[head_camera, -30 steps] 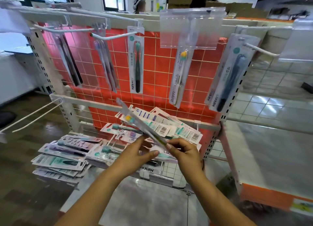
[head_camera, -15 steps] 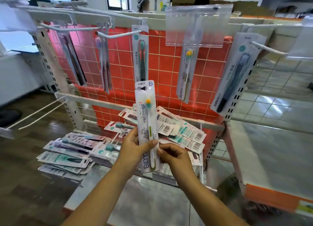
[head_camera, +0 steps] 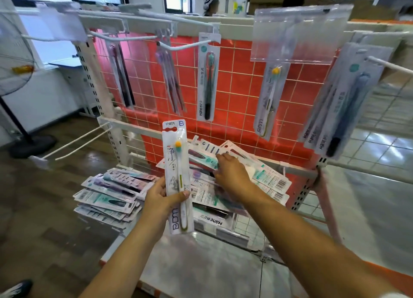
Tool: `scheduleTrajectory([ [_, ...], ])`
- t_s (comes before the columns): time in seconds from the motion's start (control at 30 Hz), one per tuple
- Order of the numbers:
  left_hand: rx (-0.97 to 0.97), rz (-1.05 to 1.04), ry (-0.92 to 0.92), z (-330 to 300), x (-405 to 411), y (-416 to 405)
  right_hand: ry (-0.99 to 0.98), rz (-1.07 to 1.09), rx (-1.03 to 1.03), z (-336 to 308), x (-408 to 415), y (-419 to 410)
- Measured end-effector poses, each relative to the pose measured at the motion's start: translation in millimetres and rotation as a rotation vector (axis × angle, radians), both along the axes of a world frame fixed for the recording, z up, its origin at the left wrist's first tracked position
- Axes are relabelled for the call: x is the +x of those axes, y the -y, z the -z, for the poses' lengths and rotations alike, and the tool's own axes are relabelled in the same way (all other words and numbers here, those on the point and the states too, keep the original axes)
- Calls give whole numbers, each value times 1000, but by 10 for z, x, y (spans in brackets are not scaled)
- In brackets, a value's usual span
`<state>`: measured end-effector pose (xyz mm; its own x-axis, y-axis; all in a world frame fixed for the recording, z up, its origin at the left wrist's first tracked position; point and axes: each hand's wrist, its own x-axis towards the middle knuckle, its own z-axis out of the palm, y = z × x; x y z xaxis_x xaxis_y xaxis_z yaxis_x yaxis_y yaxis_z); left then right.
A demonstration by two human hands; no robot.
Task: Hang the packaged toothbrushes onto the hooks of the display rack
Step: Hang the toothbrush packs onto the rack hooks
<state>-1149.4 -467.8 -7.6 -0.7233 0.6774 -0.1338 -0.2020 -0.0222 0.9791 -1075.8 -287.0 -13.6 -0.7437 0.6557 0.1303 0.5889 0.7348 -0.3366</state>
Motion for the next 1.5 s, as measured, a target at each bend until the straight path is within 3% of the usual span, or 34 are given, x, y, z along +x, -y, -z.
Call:
scheduleTrajectory([
  [0.2,-13,-8,22,38,7,47,142,4,50,32,-43,-95],
  [0.67,-37,5,-4,122,165,-45,-37,-23,87,26,287,46],
  [0.8,-12,11,13,134,207,-96,-350,96,-151,-80,520,109],
  [0.97,54,-2,24,87,294,-105,-956,283,-965,-133,872,280],
  [1.07,83,2,13,55,346,-115,-1093,267,-1177,-108,1024,367],
  [1.23,148,56,-7,-31,453,-160,-1273,183,-1306,-49,1122,558],
  [1.5,196,149,-43,-132,626,-251,-1319,144,-1211,-101,1269,743],
])
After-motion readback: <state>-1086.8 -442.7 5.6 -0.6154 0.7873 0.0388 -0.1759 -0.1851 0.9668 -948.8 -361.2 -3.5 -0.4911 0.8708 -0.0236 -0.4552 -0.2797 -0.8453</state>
